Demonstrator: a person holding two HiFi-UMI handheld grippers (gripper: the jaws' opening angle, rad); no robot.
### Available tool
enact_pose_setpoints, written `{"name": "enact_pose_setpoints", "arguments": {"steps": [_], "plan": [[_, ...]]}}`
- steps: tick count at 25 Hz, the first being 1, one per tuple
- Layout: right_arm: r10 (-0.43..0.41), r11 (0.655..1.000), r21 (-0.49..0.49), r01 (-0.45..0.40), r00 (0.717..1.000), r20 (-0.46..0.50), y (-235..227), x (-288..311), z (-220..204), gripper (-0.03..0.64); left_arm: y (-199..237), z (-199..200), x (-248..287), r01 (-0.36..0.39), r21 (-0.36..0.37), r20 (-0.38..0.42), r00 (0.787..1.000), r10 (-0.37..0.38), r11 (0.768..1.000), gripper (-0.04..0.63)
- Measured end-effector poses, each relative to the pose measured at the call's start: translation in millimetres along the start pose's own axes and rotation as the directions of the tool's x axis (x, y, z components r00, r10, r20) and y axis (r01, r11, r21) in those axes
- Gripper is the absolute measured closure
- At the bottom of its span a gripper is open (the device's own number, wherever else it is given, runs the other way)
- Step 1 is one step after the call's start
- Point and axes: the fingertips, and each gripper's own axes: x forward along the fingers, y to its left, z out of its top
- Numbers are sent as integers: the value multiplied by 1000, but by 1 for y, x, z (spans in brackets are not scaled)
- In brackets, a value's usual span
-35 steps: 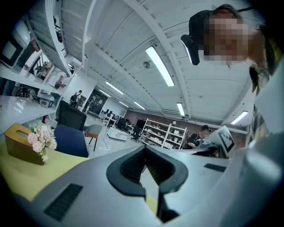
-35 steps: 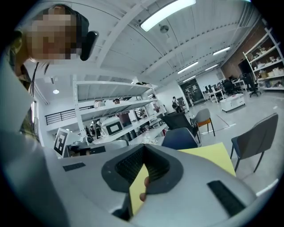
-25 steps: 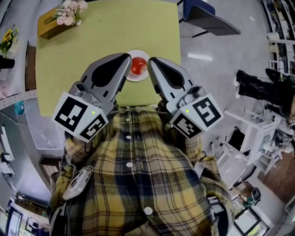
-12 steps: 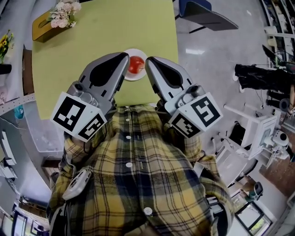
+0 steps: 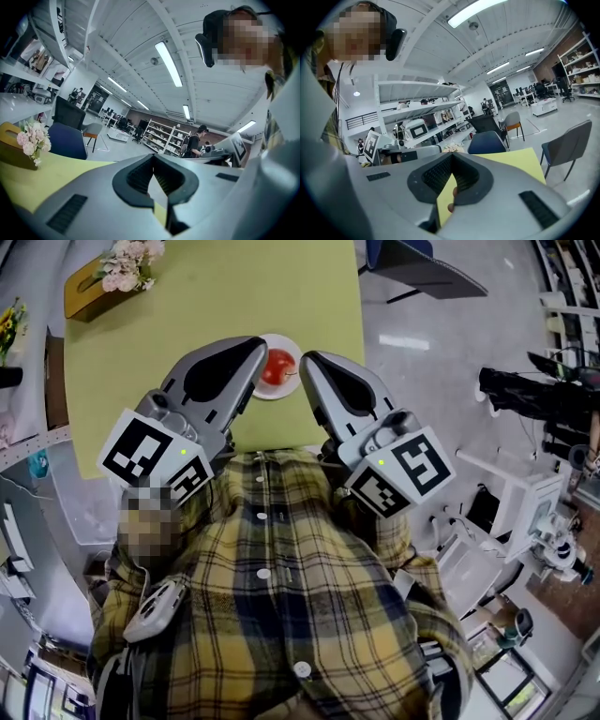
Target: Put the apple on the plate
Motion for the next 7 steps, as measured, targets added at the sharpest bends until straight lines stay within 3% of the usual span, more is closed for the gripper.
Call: {"name": "enact_pose_setpoints", "arguments": {"steps": [7], "plan": [[-12,1000,-4,12,1000,-7,-5,1,0,621,18,6,-1,27,88,-68,997,-21,996,588]]}}
